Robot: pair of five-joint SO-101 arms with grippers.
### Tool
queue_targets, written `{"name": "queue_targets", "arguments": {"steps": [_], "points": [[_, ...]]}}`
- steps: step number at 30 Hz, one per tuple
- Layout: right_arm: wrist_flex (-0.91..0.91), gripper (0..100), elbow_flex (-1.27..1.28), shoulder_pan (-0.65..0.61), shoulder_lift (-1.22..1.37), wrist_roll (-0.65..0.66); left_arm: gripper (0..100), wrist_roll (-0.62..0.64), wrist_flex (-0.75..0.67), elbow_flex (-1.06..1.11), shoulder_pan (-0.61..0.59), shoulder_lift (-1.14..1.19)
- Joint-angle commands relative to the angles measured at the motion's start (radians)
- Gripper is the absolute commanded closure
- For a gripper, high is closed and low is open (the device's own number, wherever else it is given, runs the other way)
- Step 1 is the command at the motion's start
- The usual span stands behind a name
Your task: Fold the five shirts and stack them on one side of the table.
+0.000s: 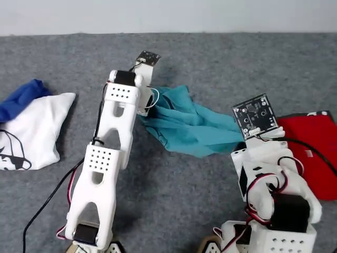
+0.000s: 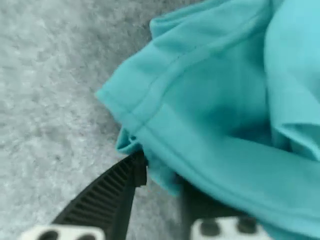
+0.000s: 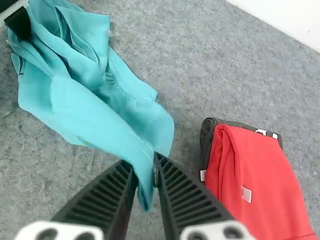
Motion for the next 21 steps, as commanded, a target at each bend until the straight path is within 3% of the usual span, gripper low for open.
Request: {"name": "queue_targets", "arguments": {"steps": [1, 8, 13, 21], "points": [[0.004, 98.8, -0.003, 0.007, -0.005, -0.011, 98, -0.005, 0.043, -0.113, -0.008, 0.015], [-0.013, 98.8, -0.003, 0.007, -0.005, -0.012, 99, 0.011, 0.052, -0.26, -0.015, -0.074], [-0.165, 98.8, -0.005, 0.007, -0.005, -0.094, 99, 0.106, 0.054, -0.248, -0.009, -0.276], [-0.406, 98.8, -0.054, 0.008, 0.018, -0.222, 99, 0.109, 0.052, 0.122, -0.006, -0.756]]}}
